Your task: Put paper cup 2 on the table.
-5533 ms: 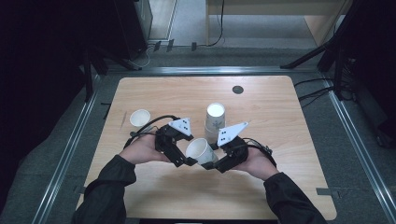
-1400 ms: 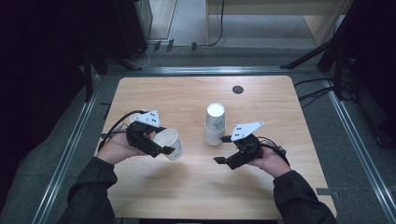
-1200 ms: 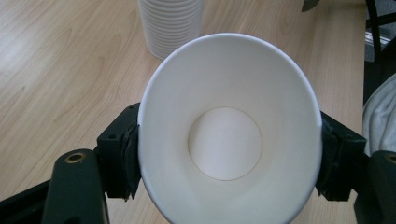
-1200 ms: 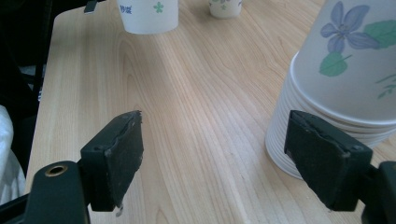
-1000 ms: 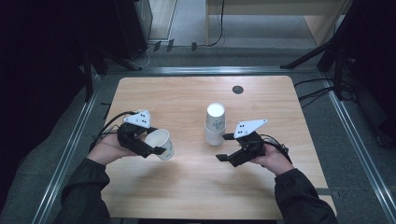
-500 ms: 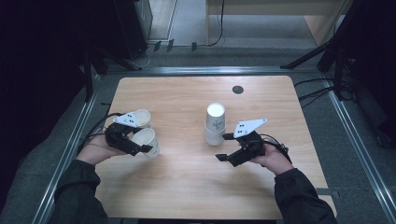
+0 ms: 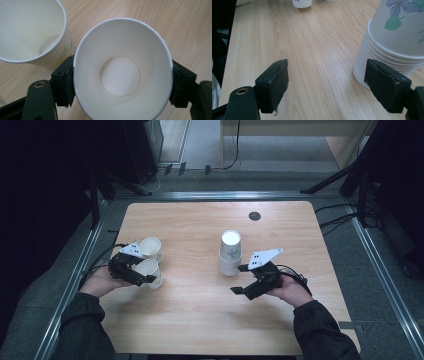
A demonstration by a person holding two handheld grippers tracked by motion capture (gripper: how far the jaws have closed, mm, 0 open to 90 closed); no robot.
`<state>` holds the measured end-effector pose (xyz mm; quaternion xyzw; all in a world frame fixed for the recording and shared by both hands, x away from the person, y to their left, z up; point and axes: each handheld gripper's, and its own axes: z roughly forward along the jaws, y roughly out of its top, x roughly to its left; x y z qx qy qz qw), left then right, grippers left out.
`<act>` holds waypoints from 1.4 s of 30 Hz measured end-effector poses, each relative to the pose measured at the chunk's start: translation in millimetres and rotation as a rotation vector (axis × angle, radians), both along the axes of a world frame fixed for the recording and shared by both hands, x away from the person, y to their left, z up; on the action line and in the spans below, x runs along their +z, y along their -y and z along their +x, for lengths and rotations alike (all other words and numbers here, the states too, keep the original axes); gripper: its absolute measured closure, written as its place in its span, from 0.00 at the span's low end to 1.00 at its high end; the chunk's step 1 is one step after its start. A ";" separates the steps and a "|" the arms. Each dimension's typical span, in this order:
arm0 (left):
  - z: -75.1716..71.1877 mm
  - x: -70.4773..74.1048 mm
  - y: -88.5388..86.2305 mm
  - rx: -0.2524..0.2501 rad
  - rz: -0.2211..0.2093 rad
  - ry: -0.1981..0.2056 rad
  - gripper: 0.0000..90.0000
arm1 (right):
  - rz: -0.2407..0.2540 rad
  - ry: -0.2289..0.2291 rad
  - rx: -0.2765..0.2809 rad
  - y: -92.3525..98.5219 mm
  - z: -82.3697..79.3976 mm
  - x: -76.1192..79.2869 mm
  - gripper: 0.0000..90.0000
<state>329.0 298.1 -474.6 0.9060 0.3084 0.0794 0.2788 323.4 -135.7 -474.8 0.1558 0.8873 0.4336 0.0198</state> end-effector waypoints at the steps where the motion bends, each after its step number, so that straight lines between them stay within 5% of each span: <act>1: 0.5 -0.9 0.1 0.003 0.001 0.003 0.27 | -0.001 0.001 0.000 0.0 0.0 -0.1 0.22; 18: 5.1 -10.6 3.8 0.042 -0.007 -0.050 0.16 | 0.003 -0.002 -0.005 1.6 1.2 -0.3 0.22; 42: 1.6 7.6 -5.2 0.073 -0.102 -0.073 0.12 | -0.002 0.001 -0.001 2.9 2.0 -0.4 0.22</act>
